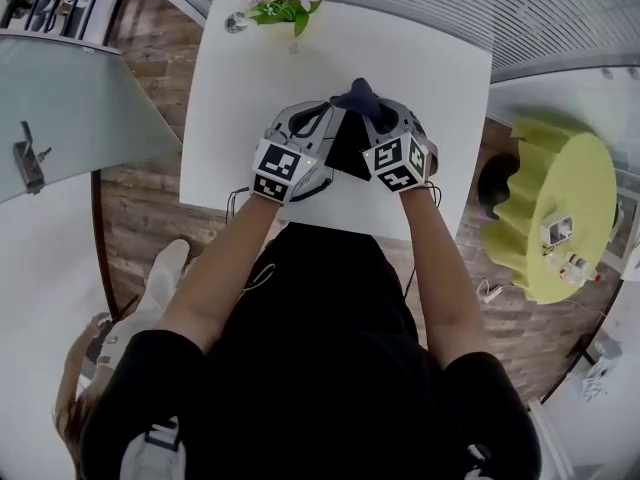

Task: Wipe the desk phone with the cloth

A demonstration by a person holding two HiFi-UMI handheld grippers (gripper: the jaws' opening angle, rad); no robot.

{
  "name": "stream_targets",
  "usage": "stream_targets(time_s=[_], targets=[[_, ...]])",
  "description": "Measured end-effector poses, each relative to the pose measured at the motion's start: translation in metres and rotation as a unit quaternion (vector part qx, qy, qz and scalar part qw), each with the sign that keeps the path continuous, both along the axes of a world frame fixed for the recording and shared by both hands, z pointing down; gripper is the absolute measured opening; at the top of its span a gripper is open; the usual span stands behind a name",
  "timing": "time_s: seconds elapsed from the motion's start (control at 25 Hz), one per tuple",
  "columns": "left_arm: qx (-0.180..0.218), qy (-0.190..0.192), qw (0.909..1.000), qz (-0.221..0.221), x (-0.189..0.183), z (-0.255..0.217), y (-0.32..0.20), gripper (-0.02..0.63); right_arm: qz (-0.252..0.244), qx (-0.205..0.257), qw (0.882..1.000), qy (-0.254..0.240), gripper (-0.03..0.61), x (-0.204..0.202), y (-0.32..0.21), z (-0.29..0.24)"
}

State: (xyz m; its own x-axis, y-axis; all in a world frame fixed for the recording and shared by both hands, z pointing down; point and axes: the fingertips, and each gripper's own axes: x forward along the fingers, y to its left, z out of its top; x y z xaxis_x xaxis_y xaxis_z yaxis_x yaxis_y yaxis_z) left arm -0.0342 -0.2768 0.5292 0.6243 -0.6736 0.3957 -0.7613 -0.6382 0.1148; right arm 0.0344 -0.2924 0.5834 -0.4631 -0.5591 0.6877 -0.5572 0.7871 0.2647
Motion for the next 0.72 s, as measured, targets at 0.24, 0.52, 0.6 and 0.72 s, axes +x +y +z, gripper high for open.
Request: stream_targets(time_s=[0.24, 0.52, 0.6, 0.72], targets=[[-0.01, 0.001, 0.9999, -0.008, -0.001, 0.01, -0.001, 0.009, -0.013, 0.007, 1.0, 0.011, 0.081, -0.003, 0.002, 0.006], [-0.02, -0.001, 0.9997, -0.015, -0.004, 0.02, 0.004, 0.011, -0.016, 0.001, 1.0, 0.007, 0.081, -0.005, 0.01, 0.012], [-0.023, -0.003, 0.9996, -0.015, -0.005, 0.022, 0.006, 0.009, -0.018, 0.0, 1.0, 0.007, 0.081, -0.006, 0.014, 0.014], [-0.025, -0.004, 0.9996, -0.014, -0.007, 0.024, 0.009, 0.011, -0.021, -0.004, 1.0, 0.007, 0.081, -0.008, 0.022, 0.017]])
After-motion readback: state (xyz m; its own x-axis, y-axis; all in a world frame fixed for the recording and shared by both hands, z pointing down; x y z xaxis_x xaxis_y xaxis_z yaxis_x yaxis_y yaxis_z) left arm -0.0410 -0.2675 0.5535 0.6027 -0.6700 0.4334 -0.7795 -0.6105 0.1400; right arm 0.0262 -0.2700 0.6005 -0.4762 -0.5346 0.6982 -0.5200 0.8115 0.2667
